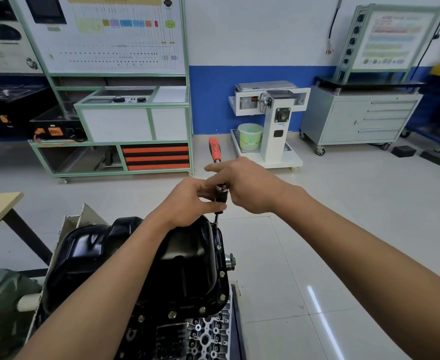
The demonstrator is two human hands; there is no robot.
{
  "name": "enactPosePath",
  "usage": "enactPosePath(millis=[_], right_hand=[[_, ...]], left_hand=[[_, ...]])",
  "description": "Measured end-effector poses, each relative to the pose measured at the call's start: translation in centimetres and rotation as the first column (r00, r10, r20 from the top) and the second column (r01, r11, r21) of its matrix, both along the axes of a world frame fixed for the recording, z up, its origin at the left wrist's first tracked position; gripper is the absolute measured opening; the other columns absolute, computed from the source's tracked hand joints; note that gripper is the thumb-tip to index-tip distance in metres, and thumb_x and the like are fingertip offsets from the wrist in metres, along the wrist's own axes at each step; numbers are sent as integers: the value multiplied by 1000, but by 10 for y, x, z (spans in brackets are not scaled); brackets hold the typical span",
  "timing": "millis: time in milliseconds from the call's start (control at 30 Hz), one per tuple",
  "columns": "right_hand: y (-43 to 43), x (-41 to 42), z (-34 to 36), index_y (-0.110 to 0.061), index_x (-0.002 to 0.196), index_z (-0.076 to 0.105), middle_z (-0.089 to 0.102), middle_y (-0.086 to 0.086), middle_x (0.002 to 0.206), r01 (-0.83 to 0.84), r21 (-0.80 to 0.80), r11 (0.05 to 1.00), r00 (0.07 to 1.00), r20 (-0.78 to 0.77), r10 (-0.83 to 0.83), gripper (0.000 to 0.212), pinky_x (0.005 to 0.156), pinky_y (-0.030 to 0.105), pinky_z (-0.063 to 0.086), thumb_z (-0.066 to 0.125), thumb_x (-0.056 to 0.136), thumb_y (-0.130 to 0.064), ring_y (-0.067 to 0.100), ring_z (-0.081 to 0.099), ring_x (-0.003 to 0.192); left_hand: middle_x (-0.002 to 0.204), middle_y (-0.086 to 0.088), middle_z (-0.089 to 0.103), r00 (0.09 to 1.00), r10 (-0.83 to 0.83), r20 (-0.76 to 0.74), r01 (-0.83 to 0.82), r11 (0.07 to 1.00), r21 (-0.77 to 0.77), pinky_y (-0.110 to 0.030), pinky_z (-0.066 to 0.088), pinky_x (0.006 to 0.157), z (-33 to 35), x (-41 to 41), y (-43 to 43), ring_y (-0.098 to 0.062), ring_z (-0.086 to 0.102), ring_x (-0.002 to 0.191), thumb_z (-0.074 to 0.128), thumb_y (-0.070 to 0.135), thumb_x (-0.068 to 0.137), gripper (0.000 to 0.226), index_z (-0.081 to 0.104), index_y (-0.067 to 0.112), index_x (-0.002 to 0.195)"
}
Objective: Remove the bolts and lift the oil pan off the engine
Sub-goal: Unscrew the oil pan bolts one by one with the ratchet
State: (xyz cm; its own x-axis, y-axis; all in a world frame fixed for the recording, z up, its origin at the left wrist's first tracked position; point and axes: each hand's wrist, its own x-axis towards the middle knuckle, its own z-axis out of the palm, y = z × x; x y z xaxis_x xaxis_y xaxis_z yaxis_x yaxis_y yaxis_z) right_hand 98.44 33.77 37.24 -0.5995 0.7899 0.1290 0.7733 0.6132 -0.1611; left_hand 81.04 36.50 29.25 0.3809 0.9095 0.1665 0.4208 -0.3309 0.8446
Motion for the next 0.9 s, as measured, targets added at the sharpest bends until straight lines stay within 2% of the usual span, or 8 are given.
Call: enactPosePath(millis=[233,300,367,467,600,733,833,900], right_hand=[[-3,-3,8,-12,108,66,65,14,106,109,-70,992,986,136,-99,27,77,43,54,59,84,0,36,64,94],[-3,-4,12,-14,89,58,57,6,87,169,-10,986,968,190,-164,8,62,36,49,63,87,-9,33,63,86],[-5,-5,13,-16,70,47,50,0,67,215,43,976,960,177,-219,26,49,29,35,65,88,-23,24,58,67],[-4,-7,7,-16,59,49,54,-3,42,283,-46,958,957,82,-279,36,45,24,32,65,84,-38,15,56,46],[-5,-8,-3,-14,54,55,59,0,47,342,-142,929,933,-64,-354,50,48,31,45,64,81,-55,21,59,52],[-6,-11,-4,-15,52,48,47,0,48,378,-148,914,909,-128,-397,48,49,30,34,67,82,-48,20,48,48],[-7,-13,5,-15,61,58,51,1,55,315,-110,943,948,-2,-317,32,50,28,35,69,82,-37,23,52,56],[-9,-14,12,-14,77,67,52,1,61,256,-47,966,963,104,-250,21,51,29,36,71,84,-33,21,52,59]], left_hand=[[81,7,77,998,56,-1,-56,998,19,-11,48,75,1,7,-3,-6,72,79,91,10,73,25,78,13,95],[77,7,75,998,66,1,-66,997,43,-15,50,74,0,9,-6,-9,70,74,93,11,70,27,76,11,91],[79,2,76,996,84,8,-85,995,59,-27,55,78,-1,10,-7,-16,72,76,94,12,69,27,74,10,88],[81,-10,75,994,104,17,-105,993,52,-45,58,81,-2,9,-7,-24,68,75,95,16,68,32,71,6,87],[88,-28,67,990,134,36,-137,988,70,-43,52,67,-4,10,-5,-18,50,69,95,17,63,44,64,-1,89],[89,-28,66,991,133,30,-135,989,69,-46,53,71,-3,10,-3,-19,50,71,92,17,64,45,61,-3,90],[79,-9,69,999,51,2,-51,996,70,-34,49,74,-3,7,-4,-12,57,72,90,15,74,24,67,13,82],[72,13,68,999,-11,-37,13,998,57,-19,47,71,-2,5,-4,-4,62,74,86,13,80,30,69,36,72]])
